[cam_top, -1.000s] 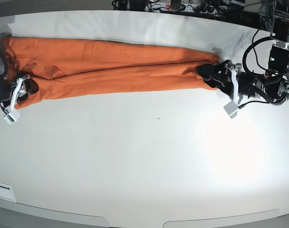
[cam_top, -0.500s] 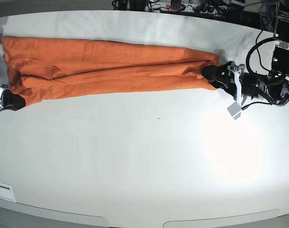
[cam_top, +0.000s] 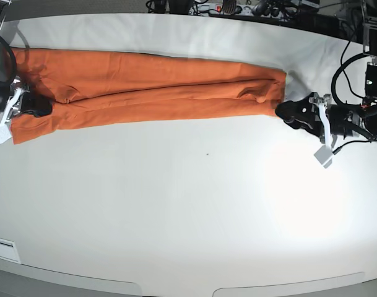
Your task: Fold the T-shirt properly
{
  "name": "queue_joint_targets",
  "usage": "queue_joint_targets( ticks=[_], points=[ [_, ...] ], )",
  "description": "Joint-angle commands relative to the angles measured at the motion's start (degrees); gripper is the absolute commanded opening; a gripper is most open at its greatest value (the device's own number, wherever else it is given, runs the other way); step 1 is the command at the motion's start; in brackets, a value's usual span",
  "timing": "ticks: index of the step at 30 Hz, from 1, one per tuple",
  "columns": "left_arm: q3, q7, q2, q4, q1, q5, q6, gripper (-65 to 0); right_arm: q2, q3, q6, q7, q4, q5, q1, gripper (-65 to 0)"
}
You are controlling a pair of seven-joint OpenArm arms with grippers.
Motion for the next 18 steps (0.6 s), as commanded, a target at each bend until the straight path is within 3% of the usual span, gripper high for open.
queue_joint_targets(
  ticks=[1,6,12,18],
  points=[
    [-2.12,-0.03,-1.18,0.76,-1.07,-1.39,-0.35,-35.1,0.55,0.59,0.06,1.7,0.72,-0.81,0.61,-65.0],
    [-7.89,-0.03,-1.18,0.74,-0.83,-1.39,-0.31,-35.1,-2.86,0.59,0.06,7.98,0.72,-12.72,0.61,-65.0],
    [-10.93,-0.03,-1.18,0.74,1.09,-1.39,-0.07,-35.1,-4.52,0.57,0.06,8.85,0.72,-16.81,-1.42,-65.0],
    [-11.45,-0.03,-1.16,0.74,5.11,-1.39,0.42,-35.1,-5.31,0.57,0.06,15.93,0.72,-27.12,-3.93,-65.0]
  ],
)
